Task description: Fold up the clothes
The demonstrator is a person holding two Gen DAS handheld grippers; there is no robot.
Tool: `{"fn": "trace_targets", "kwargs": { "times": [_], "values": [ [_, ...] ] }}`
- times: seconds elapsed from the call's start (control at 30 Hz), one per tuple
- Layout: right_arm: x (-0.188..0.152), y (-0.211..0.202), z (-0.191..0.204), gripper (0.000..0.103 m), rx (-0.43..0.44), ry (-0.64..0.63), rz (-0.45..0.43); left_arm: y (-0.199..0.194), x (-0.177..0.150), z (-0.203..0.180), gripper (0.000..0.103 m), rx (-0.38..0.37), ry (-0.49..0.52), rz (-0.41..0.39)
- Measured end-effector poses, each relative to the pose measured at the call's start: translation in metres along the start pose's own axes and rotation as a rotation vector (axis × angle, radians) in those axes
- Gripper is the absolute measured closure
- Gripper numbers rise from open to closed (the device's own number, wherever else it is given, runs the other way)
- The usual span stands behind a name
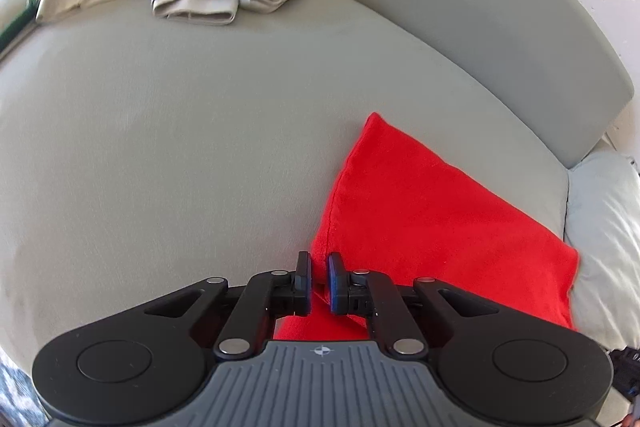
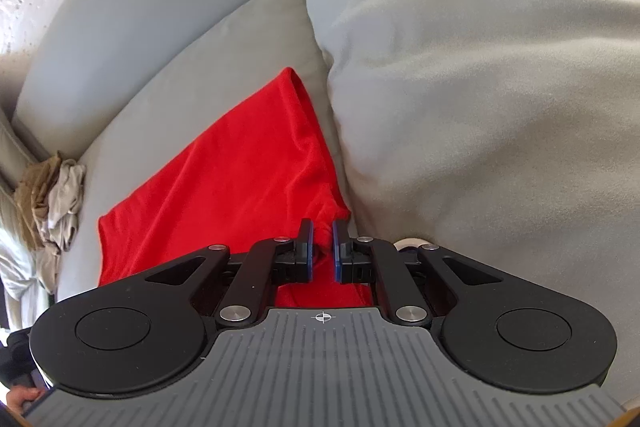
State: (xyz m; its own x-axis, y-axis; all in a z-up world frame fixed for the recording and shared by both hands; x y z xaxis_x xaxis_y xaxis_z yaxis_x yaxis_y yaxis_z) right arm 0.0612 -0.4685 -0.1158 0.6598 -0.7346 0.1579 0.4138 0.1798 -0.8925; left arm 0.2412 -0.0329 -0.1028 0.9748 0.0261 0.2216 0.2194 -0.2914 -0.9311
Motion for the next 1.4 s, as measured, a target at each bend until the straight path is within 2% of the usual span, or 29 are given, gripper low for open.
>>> {"fn": "trace_targets", "kwargs": {
  "times": [0.13, 0.33, 0.53, 0.8, 0.97, 1.1, 1.17, 1.23, 1.3, 1.37, 1.4],
  "values": [
    [0.009, -0.015, 0.011, 0.097, -0.023, -0.021, -0.046, -0.018, 0.012, -0.016, 0.096, 0.005, 0.023, -0.025],
    [0.019, -0.056, 0.020, 0.097, 0.044, 0.003, -0.090, -0.041, 0.006, -0.013, 0.096, -0.109, -0.027, 0.008],
    [0.002, -0.081, 0.001, 0.097, 0.059, 0.008, -0.057, -0.059, -0.008, -0.004, 0.096, -0.207, -0.063, 0.060],
    [-0.044, -0.076, -0.033, 0.097, 0.066, 0.012, 0.021, -0.062, -0.059, 0.023, 0.096, -0.190, -0.026, 0.088],
    [-0.066, -0.073, -0.048, 0.097, 0.058, 0.014, 0.036, -0.061, -0.076, 0.031, 0.096, -0.156, -0.014, 0.083],
    [-0.080, -0.066, -0.054, 0.097, 0.033, 0.003, 0.054, -0.047, -0.088, 0.029, 0.095, -0.086, 0.021, 0.083],
    [-0.081, -0.061, -0.054, 0.097, 0.031, -0.003, 0.060, -0.041, -0.092, 0.029, 0.091, -0.017, 0.048, 0.071],
    [-0.081, -0.059, -0.054, 0.090, 0.011, -0.004, 0.056, -0.046, -0.099, 0.030, 0.079, 0.066, 0.072, 0.041],
    [-0.082, -0.066, -0.053, 0.080, -0.012, -0.010, 0.030, -0.064, -0.106, 0.032, 0.072, 0.126, 0.078, -0.050],
    [-0.084, -0.081, -0.049, 0.051, -0.012, -0.024, -0.019, -0.081, -0.112, 0.030, 0.072, 0.130, 0.079, -0.130],
    [-0.085, -0.089, -0.047, 0.048, -0.010, -0.032, -0.046, -0.083, -0.112, 0.023, 0.073, 0.085, 0.090, -0.140]
  ]
}}
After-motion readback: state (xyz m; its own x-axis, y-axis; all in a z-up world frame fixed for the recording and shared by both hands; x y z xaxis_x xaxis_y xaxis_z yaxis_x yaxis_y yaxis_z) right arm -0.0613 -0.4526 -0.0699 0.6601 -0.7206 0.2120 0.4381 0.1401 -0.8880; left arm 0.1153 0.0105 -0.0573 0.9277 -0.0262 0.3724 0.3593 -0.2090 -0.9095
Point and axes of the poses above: each gripper's, at about its wrist camera, not at the fingertips, and y roughly the way its jaws point, z to its left, x to its top, the point moved 5 cm from there along y, roughly the way its jaws point, and after that the axes turned 11 degrees about z, right-handed, at the moved point
